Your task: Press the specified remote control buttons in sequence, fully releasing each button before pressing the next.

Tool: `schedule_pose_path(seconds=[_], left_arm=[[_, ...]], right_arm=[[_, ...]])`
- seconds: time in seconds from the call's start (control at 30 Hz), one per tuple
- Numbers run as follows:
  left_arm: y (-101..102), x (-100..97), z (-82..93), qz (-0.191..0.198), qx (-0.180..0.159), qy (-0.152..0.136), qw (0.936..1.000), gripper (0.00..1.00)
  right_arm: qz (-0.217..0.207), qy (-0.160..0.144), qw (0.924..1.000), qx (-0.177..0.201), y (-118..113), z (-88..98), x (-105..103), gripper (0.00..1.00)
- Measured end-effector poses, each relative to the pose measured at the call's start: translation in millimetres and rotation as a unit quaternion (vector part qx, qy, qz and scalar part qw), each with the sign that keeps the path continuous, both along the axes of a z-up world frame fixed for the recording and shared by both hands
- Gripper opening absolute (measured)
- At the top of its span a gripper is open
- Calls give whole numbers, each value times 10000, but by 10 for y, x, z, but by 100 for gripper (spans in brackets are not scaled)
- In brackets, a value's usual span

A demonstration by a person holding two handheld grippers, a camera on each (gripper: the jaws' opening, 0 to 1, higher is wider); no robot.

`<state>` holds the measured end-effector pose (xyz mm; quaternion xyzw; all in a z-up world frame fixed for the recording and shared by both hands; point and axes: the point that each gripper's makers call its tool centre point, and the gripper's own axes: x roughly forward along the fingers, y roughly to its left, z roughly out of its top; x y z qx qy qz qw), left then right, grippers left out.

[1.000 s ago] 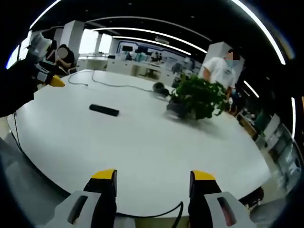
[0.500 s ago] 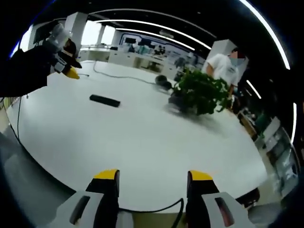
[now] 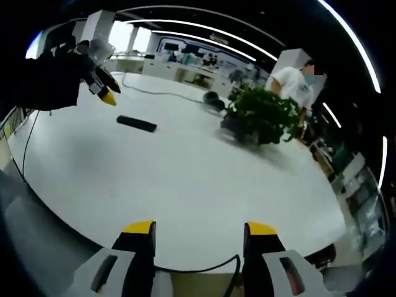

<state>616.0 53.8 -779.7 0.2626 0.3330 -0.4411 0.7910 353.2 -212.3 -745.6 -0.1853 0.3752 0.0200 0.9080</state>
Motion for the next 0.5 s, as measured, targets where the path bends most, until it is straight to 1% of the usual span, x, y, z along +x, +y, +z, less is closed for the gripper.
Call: schedule_pose_path(seconds=[0.07, 0.13, 0.23, 0.27, 0.37, 0.5], left_arm=[[-17, 36, -115, -70, 78, 165, 9998, 43], [-25, 68, -201, -151, 168, 252, 9994, 40], [-34, 142, -328, -247, 306, 282, 9988, 37], [-33, 147, -367, -286, 352, 319, 9985, 36], [-18, 173, -502, -416, 486, 461, 9969, 35], [-25, 207, -561, -546, 554, 641, 9949, 35]], right_arm=[[-12, 14, 10000, -27, -7, -3, -2, 55], [-51, 43, 10000, -42, -22, -16, -5, 54], [-98, 77, 9999, -79, -46, -24, -11, 55], [-110, 92, 9999, -91, -53, -30, -14, 55], [-120, 148, 9997, -127, -63, -48, -24, 55], [-152, 180, 9996, -158, -79, -55, -30, 55]])
